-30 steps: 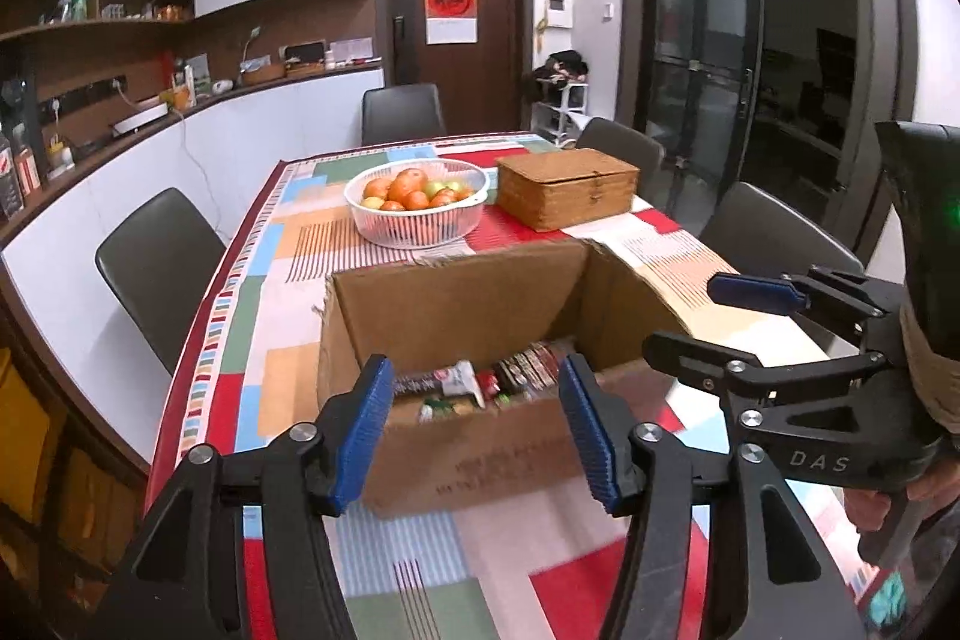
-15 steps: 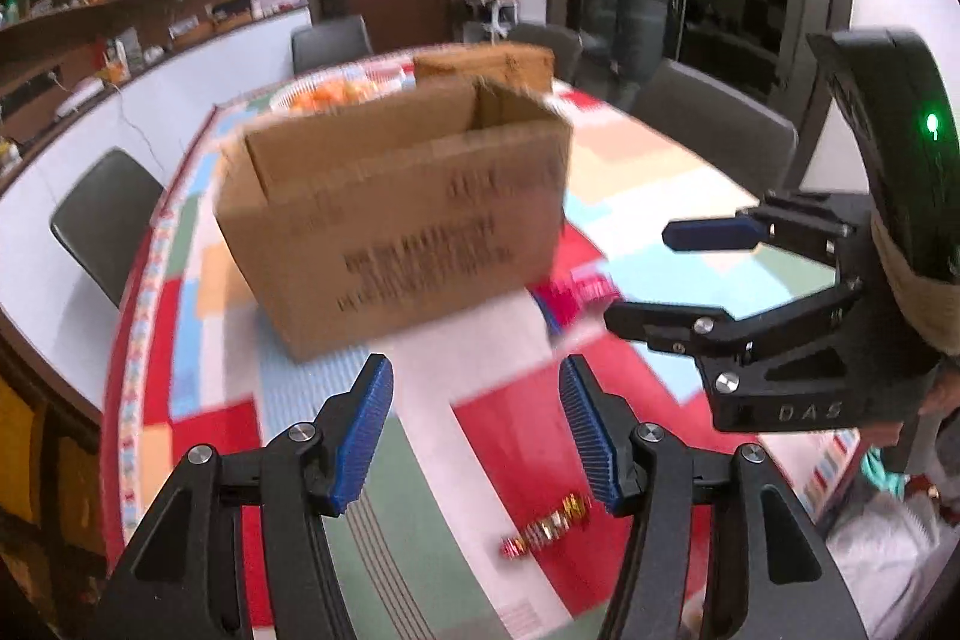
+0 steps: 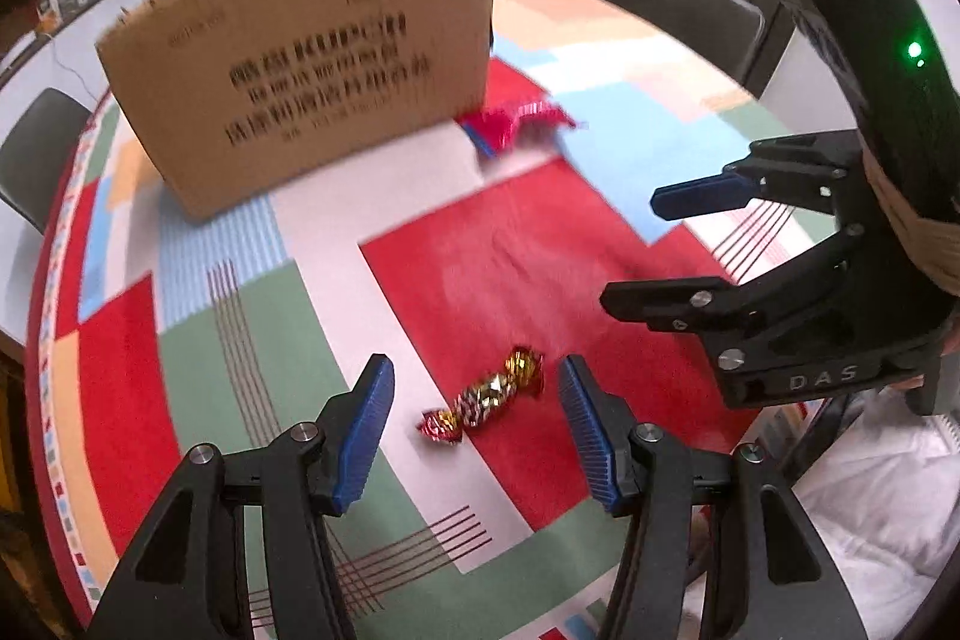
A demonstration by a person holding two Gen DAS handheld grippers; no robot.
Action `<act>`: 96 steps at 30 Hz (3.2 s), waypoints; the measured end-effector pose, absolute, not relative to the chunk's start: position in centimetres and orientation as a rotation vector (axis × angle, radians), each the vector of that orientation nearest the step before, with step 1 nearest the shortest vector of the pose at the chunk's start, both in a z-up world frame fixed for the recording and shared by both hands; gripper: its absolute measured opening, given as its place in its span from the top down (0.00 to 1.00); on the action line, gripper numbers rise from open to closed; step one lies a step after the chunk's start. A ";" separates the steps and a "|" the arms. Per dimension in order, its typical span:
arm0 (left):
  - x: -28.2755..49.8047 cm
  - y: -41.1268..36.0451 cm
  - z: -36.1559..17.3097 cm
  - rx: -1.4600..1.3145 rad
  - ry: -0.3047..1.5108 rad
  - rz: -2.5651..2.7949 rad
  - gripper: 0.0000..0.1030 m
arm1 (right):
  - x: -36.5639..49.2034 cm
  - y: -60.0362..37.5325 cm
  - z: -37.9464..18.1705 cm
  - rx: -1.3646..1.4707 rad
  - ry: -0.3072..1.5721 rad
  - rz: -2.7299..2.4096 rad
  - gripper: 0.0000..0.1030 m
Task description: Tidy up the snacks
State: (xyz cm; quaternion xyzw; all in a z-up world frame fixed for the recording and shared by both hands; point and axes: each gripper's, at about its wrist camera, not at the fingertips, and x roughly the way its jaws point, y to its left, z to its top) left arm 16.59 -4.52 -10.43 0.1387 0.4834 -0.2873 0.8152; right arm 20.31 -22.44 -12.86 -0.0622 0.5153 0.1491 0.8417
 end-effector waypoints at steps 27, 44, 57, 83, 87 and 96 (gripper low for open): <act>19.2 -5.8 -12.2 0.191 1.102 -0.605 0.81 | 21.2 -23.7 -15.6 -0.058 1.180 0.298 0.35; 22.9 -8.4 -9.6 0.098 1.018 -0.537 0.81 | 25.2 -25.3 -12.6 -0.211 1.052 0.288 0.35; 26.1 -9.9 -9.9 0.103 1.000 -0.478 0.81 | 30.4 -25.4 -13.5 -0.402 1.078 0.371 0.35; 27.0 -8.5 -10.7 0.058 1.017 -0.428 0.81 | 32.9 -25.1 -15.8 -0.272 1.118 0.389 0.63; 25.9 -7.8 -9.1 0.038 0.989 -0.444 0.81 | 31.4 -25.4 -14.4 -0.237 1.077 0.366 0.63; 23.3 -7.3 -5.4 0.046 0.876 -0.466 0.81 | 28.2 -26.4 -10.0 -0.165 0.945 0.290 0.63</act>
